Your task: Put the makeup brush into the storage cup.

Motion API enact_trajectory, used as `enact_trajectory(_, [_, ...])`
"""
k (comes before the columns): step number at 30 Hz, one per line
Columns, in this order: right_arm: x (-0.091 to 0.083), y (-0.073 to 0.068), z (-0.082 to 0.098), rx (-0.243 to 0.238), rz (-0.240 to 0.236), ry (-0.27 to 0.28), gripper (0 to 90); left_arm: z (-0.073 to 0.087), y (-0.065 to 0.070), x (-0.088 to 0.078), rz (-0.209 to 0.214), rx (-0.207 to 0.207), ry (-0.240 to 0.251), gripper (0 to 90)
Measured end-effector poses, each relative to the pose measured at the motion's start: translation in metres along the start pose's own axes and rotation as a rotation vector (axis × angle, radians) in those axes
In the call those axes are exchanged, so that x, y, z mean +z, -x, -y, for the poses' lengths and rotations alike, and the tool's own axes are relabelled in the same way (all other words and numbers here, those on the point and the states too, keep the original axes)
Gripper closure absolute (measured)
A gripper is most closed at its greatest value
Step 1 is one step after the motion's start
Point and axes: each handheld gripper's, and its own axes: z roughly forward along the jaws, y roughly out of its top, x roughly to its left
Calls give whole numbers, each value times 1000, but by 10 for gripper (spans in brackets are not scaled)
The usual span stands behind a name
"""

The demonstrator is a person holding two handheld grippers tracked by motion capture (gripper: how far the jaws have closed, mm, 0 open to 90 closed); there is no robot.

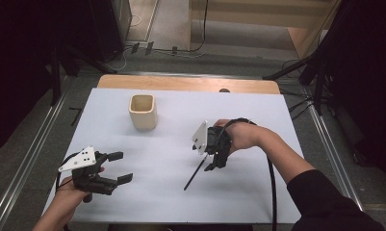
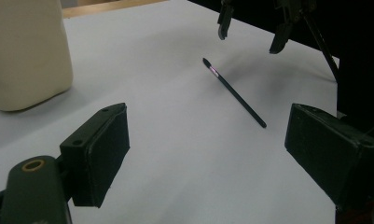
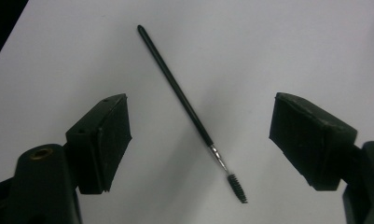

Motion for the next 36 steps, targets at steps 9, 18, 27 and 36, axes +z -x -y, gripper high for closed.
enact_trajectory(9, [7, 5, -3, 9, 2, -34, 217, 0, 0, 0, -6, 3, -11, 139])
enact_trajectory(18, [11, 6, -4, -50, 18, -58, 289, 1, 0, 0, -8, 0, -15, 139])
enact_trajectory(27, [16, 5, -3, -108, -4, -66, 315, 1, -1, 1, -11, 2, -18, 140])
enact_trajectory(36, [27, 7, -4, -113, -21, -79, 333, 1, 0, 1, -12, -3, -15, 139])
